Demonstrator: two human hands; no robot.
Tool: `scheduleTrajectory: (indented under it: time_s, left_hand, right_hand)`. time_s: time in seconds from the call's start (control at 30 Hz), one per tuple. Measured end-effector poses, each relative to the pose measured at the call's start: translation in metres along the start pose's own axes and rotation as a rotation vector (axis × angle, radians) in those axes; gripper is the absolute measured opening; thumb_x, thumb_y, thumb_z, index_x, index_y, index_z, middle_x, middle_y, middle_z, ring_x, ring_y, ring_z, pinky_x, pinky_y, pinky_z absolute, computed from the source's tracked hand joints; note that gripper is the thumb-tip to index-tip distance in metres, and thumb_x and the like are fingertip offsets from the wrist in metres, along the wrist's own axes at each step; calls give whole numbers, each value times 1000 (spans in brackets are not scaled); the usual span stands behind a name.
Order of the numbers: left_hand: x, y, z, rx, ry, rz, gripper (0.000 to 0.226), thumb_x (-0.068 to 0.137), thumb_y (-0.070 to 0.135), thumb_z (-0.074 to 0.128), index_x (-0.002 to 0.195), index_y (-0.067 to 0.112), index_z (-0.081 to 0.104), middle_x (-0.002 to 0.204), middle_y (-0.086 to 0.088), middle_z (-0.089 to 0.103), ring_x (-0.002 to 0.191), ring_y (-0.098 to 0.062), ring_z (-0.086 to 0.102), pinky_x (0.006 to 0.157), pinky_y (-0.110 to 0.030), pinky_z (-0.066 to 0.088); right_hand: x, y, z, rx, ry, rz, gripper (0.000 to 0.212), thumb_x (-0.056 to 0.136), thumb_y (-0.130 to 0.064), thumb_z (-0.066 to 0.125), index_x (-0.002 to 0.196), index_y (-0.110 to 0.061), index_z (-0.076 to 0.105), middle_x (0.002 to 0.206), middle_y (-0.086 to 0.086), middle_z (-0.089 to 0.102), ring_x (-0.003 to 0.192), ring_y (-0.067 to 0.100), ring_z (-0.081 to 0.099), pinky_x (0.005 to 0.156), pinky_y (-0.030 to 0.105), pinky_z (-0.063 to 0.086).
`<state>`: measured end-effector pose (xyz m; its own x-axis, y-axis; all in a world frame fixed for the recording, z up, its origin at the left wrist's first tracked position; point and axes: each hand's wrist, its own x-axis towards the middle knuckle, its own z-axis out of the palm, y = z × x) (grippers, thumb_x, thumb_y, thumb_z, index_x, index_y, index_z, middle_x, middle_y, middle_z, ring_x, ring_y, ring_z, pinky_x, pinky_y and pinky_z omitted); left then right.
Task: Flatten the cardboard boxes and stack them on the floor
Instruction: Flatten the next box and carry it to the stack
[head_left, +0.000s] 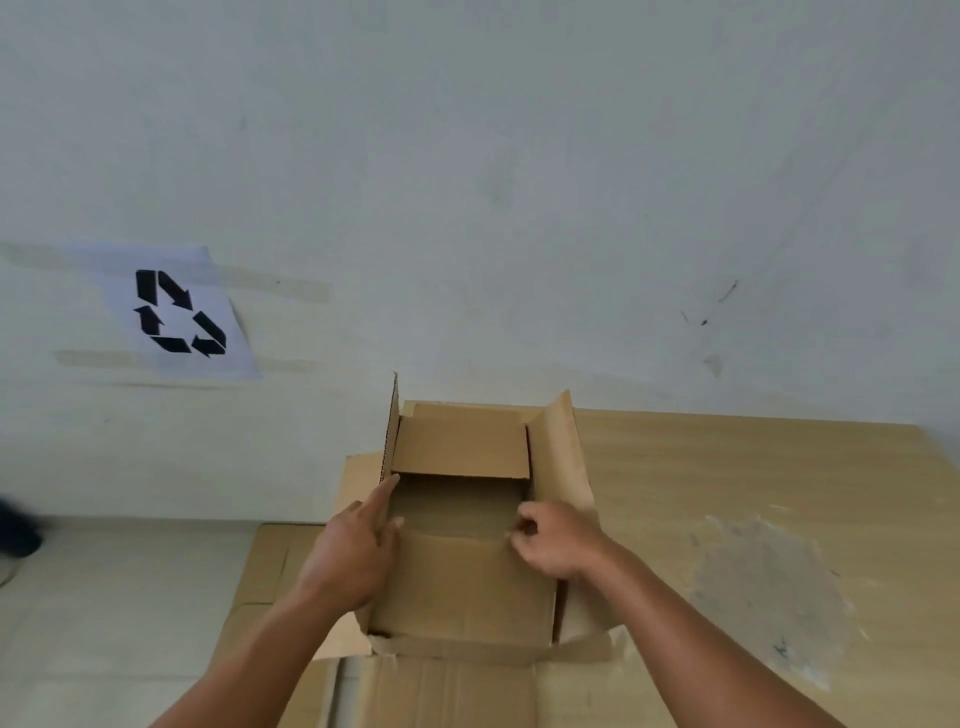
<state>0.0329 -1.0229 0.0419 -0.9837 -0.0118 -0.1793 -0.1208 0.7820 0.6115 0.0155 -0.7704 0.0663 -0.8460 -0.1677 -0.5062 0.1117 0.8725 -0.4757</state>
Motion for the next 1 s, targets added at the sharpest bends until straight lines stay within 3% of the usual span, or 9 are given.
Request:
scheduleTrajectory:
  time_s: [0.1,0.2,0.27,0.4,0.57,0.63,0.73,0.9,1.0]
  left_hand:
    - [-1,8,3,30,17,-18,61,102,39,47,156,36,20,138,-6,57,120,-24,59,98,-35,49]
    - [-4,8,2,-4,14,-30,65,98,42,53,155,40,21,140,-3,57,121,-24,59,98,-35,49]
    - [-7,7,0,-31,6,-22,69,96,41,57,154,42,21,142,-2,56,121,-23,59,99,-35,49]
    - [-5,4,-4,9,-76,-14,91,84,25,68,156,41,15,138,-2,56,115,-21,60,95,-32,53]
    - [-5,2,-8,-64,-235,-10,111,70,6,64,155,44,3,131,3,50,66,-14,62,52,-21,51]
    - [-6,-1,-9,-92,-276,10,117,66,1,62,155,44,-2,141,-1,46,58,-16,61,46,-22,49]
    - [-5,-3,-8,-118,-308,22,122,64,-2,60,154,46,-7,156,-2,32,68,-20,69,51,-31,56]
    - [-8,0,-12,-112,-340,13,129,62,-3,60,149,52,-18,167,7,2,96,-9,57,85,-40,60]
    - [-10,3,-15,-109,-363,15,129,64,-4,59,149,51,-22,165,16,-10,114,-19,60,76,-34,61]
  right_hand:
    - [1,-3,-21,115,-200,25,24,94,-31,60,94,-9,70,88,6,70,75,16,63,73,35,55]
    - [2,-10,-31,35,-458,26,24,91,-24,63,109,-12,73,98,9,77,84,17,71,89,38,58]
    - [8,-17,-29,48,-514,38,27,91,-22,63,117,-17,70,104,7,76,90,15,71,90,38,59]
    - [35,-28,-11,303,-313,150,54,93,-17,60,144,-26,44,133,6,57,108,20,62,84,38,61]
    - [69,-35,2,669,18,293,64,92,-19,60,150,-21,35,148,10,42,125,28,49,99,42,53]
    - [76,-40,-2,813,77,318,59,92,-14,59,147,-18,38,145,10,43,125,28,48,102,42,50]
    - [79,-49,-15,971,163,312,49,92,-7,58,138,-15,46,122,5,48,115,25,52,95,43,56]
    - [96,-57,-47,1122,288,182,67,92,1,56,151,-18,31,152,9,36,133,31,44,102,47,50]
    - [108,-54,-59,1131,281,144,74,90,-3,60,154,-21,27,163,3,21,141,29,36,99,43,50]
